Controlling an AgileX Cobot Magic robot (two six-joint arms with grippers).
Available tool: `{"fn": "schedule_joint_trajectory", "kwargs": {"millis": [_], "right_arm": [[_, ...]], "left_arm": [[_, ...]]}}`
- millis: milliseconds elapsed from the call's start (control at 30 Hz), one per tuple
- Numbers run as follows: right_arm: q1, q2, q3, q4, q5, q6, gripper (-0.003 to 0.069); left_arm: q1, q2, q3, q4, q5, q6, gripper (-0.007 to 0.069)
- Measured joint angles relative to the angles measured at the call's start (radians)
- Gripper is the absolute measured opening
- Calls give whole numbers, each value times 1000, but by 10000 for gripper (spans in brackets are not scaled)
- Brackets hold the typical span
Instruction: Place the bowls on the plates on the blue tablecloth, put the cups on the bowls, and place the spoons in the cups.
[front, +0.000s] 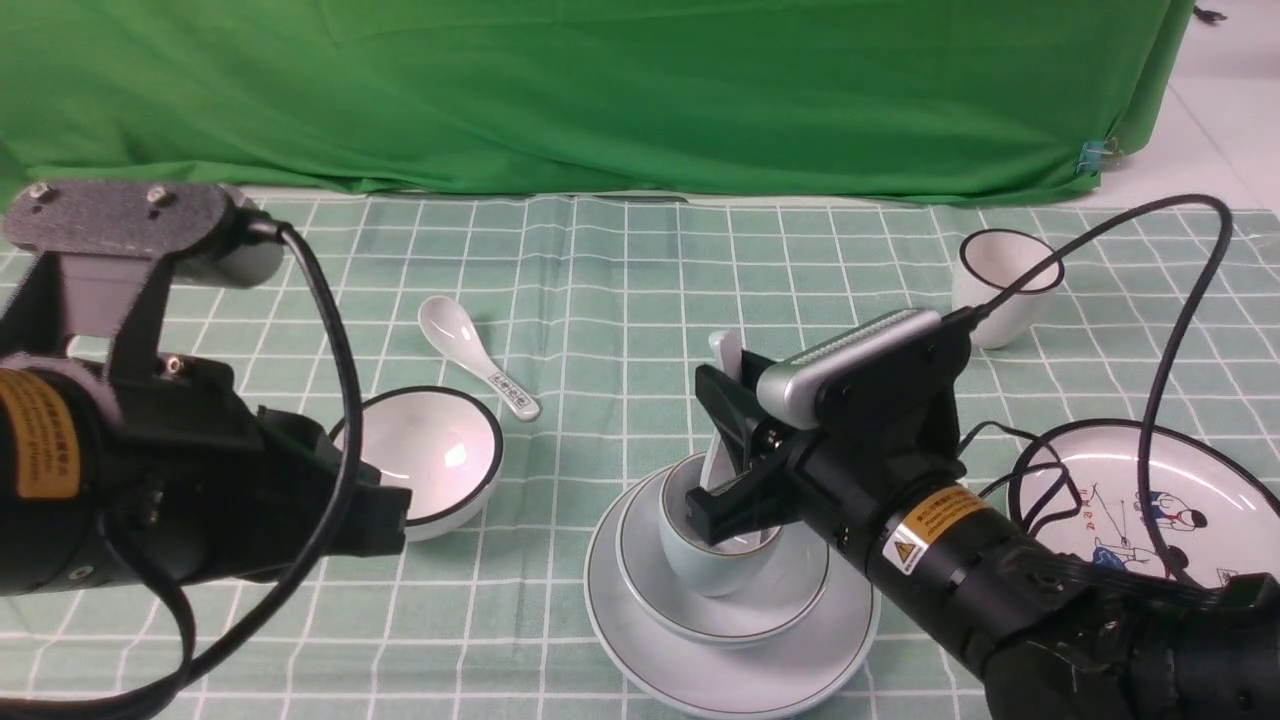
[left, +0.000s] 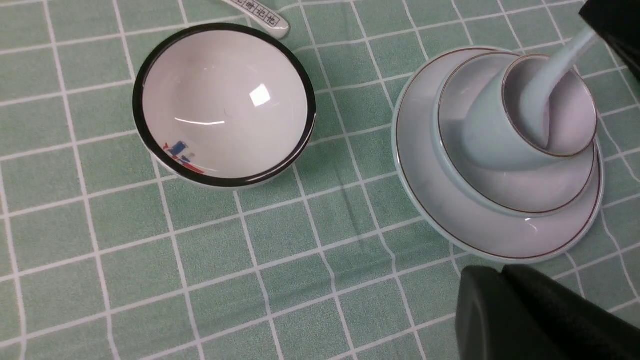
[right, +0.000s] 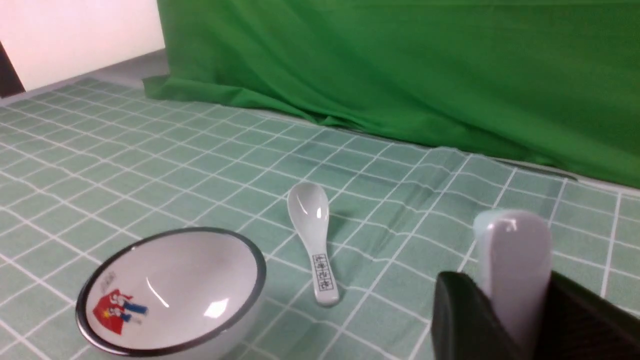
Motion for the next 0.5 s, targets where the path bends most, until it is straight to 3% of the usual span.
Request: {"fn": "schedule_joint_trajectory", "kwargs": {"millis": [133, 333, 500], "right_arm": [[0, 9, 0, -9, -1, 1, 200], [0, 10, 0, -23, -8, 1, 328], [0, -9, 0, -25, 26, 2, 335]], "left_arm": [[0, 0, 0, 0, 0, 0, 9], [0, 0, 0, 0, 0, 0, 9], [0, 0, 0, 0, 1, 0, 9]]}}
